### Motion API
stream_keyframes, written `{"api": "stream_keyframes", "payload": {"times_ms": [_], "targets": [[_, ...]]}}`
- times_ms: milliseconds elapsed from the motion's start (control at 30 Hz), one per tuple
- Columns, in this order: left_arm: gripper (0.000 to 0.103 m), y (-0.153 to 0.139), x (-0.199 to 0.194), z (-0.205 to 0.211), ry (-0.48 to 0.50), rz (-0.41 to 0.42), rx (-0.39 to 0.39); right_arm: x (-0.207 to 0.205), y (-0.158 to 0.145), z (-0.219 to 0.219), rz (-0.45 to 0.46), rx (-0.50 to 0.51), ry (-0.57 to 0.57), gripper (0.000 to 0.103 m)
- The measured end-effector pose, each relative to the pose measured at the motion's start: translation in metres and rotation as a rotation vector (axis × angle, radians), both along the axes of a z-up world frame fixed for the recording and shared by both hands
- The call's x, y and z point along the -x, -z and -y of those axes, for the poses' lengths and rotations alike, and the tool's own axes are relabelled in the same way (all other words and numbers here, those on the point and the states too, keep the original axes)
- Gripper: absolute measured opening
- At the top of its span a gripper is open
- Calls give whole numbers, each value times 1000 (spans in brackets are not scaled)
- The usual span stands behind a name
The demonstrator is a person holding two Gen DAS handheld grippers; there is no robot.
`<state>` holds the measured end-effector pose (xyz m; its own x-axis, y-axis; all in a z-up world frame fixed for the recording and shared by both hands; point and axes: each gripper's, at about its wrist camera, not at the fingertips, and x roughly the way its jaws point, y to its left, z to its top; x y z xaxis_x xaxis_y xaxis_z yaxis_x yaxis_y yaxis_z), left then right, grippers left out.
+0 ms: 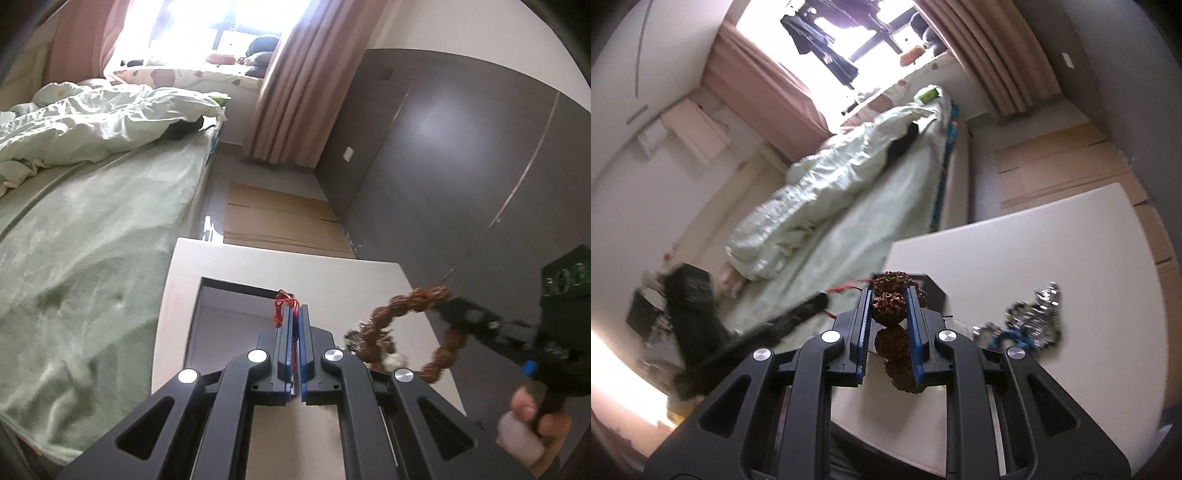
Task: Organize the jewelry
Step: 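Lower both bracelets into the black box and open both tools, then grasp the blue beaded bracelet with the right tool and lift it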
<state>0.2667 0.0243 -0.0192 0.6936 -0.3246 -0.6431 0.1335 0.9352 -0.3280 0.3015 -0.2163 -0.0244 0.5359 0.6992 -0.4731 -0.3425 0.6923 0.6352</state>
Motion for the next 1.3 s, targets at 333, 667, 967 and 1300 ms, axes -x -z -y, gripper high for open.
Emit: {"api": "stream_keyframes", "payload": {"times_ms": [333,667,967,1300], "targets": [[64,12,-2,-22,-50,10,68,-26,-13,-33,13,-7,-34,19],[64,4,11,-50,-135,47,141,-52,-1,-79,-31,1,-86,19],[64,3,18,-70,-181,48,177,-62,25,-122,-93,154,-97,23],[64,3,21,-73,-194,45,163,-57,17,-92,-71,159,-21,75]]}}
